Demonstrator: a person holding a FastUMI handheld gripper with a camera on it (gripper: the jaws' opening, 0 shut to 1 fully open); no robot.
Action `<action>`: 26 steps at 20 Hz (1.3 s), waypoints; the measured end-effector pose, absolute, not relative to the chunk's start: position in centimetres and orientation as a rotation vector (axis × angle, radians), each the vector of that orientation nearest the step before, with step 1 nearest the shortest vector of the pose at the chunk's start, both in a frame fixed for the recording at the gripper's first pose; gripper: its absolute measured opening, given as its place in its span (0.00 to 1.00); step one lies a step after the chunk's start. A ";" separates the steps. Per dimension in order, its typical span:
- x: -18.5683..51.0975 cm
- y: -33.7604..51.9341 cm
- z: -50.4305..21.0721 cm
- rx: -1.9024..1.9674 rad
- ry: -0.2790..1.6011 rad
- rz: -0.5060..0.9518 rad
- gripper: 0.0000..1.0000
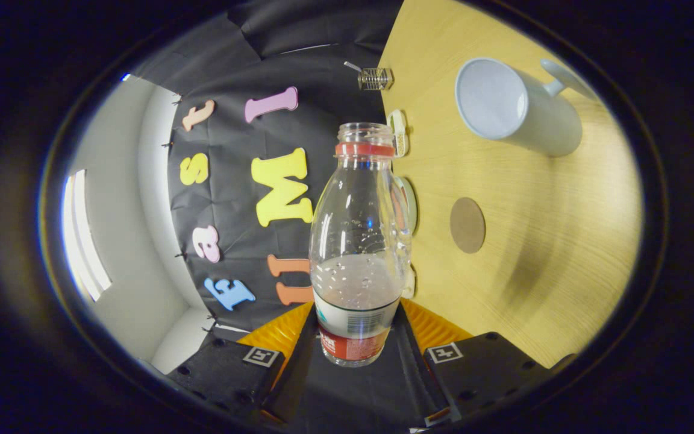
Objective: Take the bottle from table, then pour the juice into the cup, finally place the bottle on the coaster
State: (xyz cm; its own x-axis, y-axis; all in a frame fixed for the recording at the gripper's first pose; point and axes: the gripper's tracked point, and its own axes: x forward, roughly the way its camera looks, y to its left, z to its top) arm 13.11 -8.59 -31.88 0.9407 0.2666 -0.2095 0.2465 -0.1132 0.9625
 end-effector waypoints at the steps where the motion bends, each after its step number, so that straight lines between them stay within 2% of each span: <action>1: 13.1 -8.6 -31.9 1.702 0.393 0.015 0.75; 26: 14.5 -9.4 -29.9 1.813 0.352 0.009 0.74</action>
